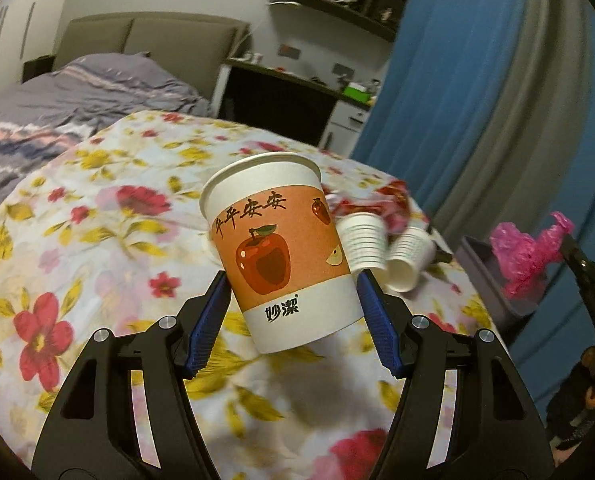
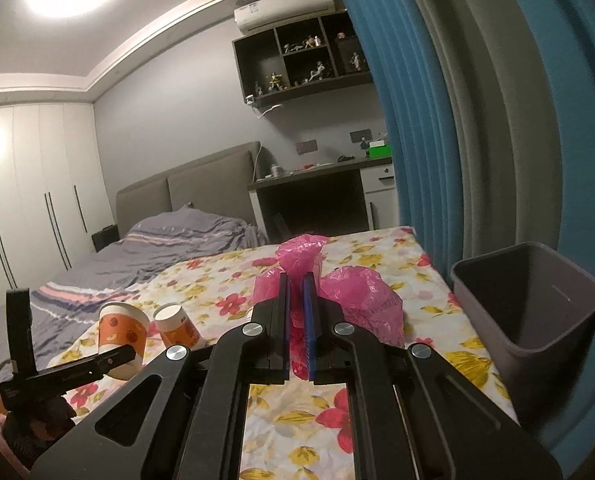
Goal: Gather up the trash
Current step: 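Carry the orange cup and pink bag over the grey bin and release both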
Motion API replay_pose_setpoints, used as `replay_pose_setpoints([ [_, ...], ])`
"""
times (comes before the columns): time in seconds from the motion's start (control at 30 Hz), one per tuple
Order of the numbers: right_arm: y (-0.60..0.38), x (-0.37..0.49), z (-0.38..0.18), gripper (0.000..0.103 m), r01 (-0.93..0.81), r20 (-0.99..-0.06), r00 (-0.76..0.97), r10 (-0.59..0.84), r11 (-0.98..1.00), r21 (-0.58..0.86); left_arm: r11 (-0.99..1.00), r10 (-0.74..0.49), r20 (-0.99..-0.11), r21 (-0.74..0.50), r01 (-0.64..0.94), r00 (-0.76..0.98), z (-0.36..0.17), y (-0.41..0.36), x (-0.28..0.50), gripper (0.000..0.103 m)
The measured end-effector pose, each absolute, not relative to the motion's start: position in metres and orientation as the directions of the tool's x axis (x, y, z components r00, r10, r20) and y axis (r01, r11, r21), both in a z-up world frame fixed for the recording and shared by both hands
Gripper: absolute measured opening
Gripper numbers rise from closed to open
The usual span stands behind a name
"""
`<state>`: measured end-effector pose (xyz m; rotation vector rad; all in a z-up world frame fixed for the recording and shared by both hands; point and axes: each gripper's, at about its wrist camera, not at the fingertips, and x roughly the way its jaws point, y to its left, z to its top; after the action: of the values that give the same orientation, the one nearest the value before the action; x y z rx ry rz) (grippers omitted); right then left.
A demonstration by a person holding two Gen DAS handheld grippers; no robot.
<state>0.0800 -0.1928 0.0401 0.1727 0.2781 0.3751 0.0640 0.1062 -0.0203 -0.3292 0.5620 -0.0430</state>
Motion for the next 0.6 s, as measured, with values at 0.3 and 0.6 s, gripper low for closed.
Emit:
replay_pose_setpoints([
  [0.3, -0.215, 0.073, 0.042, 0.007, -0.302, -0.219, 0.911, 0.350, 0.927, 0.222, 0.950, -0.232, -0.497, -0.301, 0.085, 0.836, -0.008, 0.056, 0.066, 0.064],
  [0.6, -0.256, 0.077, 0.051, 0.007, -0.196, -0.188, 0.954, 0.236, 0.958, 0.207, 0.927, -0.361, -0.459, -0.270, 0.259, 0.812, 0.011, -0.010, 0.096, 0.064],
])
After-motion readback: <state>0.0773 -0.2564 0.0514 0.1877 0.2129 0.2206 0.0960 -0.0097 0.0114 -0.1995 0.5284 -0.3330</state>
